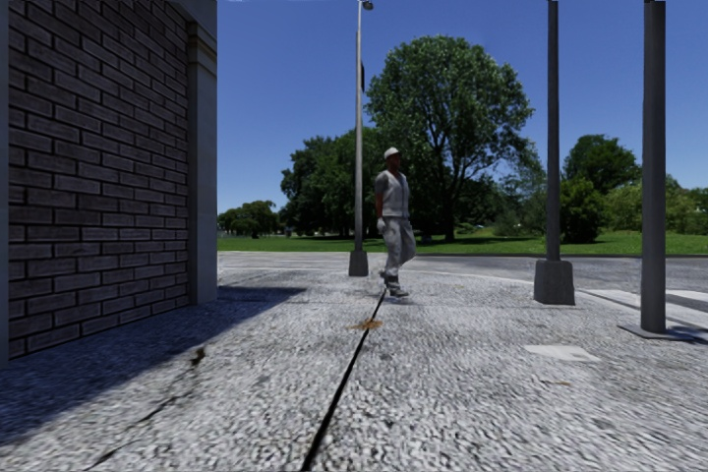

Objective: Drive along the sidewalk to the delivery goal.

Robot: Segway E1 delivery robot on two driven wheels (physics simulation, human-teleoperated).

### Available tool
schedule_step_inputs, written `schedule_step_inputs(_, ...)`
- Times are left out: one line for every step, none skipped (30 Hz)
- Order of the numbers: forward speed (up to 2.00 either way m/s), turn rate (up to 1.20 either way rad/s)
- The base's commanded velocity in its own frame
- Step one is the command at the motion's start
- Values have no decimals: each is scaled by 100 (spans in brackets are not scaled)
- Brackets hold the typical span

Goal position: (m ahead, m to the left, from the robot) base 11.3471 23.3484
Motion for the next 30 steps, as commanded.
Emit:
schedule_step_inputs(200,0)
schedule_step_inputs(200,0)
schedule_step_inputs(200,0)
schedule_step_inputs(200,0)
schedule_step_inputs(200,0)
schedule_step_inputs(200,0)
schedule_step_inputs(200,0)
schedule_step_inputs(200,0)
schedule_step_inputs(200,0)
schedule_step_inputs(200,0)
schedule_step_inputs(200,1)
schedule_step_inputs(200,10)
schedule_step_inputs(200,10)
schedule_step_inputs(200,23)
schedule_step_inputs(200,33)
schedule_step_inputs(200,35)
schedule_step_inputs(200,35)
schedule_step_inputs(200,36)
schedule_step_inputs(200,36)
schedule_step_inputs(200,32)
schedule_step_inputs(200,32)
schedule_step_inputs(200,15)
schedule_step_inputs(200,4)
schedule_step_inputs(200,2)
schedule_step_inputs(200,5)
schedule_step_inputs(200,5)
schedule_step_inputs(200,9)
schedule_step_inputs(200,12)
schedule_step_inputs(200,12)
schedule_step_inputs(200,12)
